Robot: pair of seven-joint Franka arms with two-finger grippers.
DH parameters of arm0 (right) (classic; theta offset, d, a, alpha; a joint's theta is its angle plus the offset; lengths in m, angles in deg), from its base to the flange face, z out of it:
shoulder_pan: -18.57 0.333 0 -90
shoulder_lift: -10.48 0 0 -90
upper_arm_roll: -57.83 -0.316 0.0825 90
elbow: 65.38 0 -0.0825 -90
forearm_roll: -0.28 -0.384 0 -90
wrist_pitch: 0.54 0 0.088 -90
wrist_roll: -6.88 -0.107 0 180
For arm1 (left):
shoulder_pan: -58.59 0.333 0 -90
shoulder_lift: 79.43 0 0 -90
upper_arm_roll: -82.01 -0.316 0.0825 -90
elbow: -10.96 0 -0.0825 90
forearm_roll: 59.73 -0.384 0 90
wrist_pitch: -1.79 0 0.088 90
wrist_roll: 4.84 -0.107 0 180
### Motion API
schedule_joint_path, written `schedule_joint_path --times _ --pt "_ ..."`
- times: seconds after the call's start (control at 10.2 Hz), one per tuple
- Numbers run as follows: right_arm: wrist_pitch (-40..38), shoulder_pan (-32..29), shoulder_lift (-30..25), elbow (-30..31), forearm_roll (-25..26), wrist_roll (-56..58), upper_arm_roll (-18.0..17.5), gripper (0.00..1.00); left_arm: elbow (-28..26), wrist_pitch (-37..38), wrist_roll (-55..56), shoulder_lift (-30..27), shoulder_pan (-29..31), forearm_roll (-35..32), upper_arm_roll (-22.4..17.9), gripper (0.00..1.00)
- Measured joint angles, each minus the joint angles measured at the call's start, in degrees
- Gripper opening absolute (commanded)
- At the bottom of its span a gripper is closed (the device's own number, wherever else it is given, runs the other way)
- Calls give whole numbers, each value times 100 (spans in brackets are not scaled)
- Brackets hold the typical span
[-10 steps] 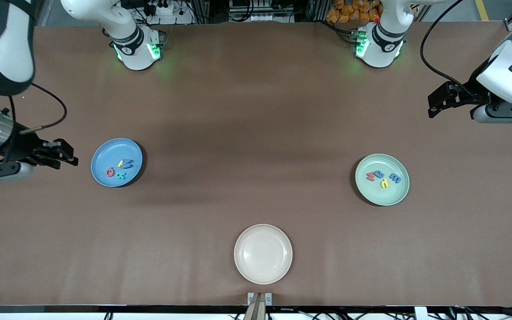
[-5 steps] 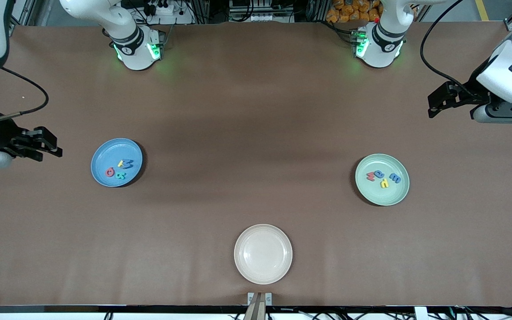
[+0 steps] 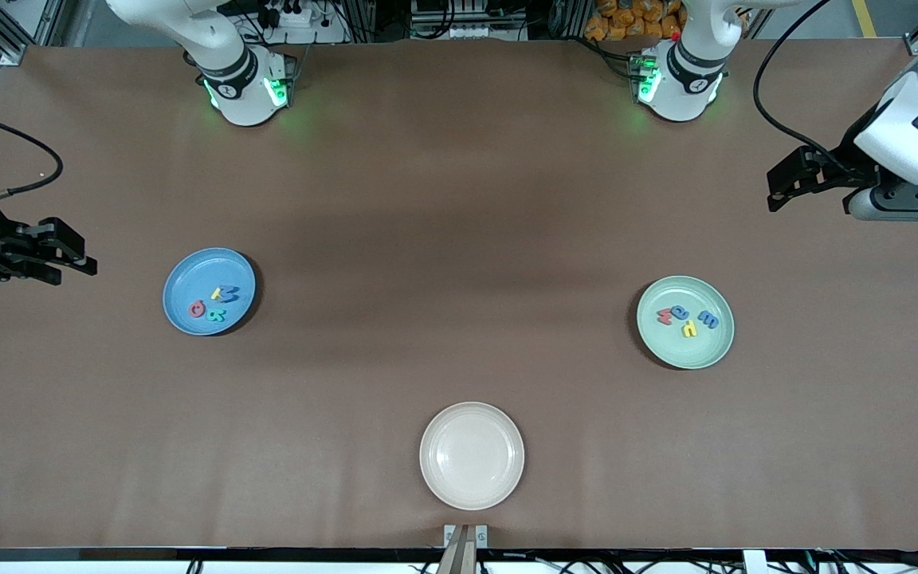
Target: Sort uppercase to blue plate, lowercase to green plate
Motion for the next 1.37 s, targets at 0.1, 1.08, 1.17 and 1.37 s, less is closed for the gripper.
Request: schedule_joint_path --times 0.1,1.08,1.17,1.37 --pt "-17 -54 -2 -30 4 0 -67 53 0 0 0 0 0 0 0 100" --pt "-78 4484 100 -4 -113 -324 4442 53 3 0 0 38 18 0 -19 100" --pt "-85 4689 97 -5 -140 -325 4662 53 3 0 0 42 19 0 -25 100" --pt "-89 4723 99 4 -207 -326 4753 53 3 0 0 71 22 -1 -37 100"
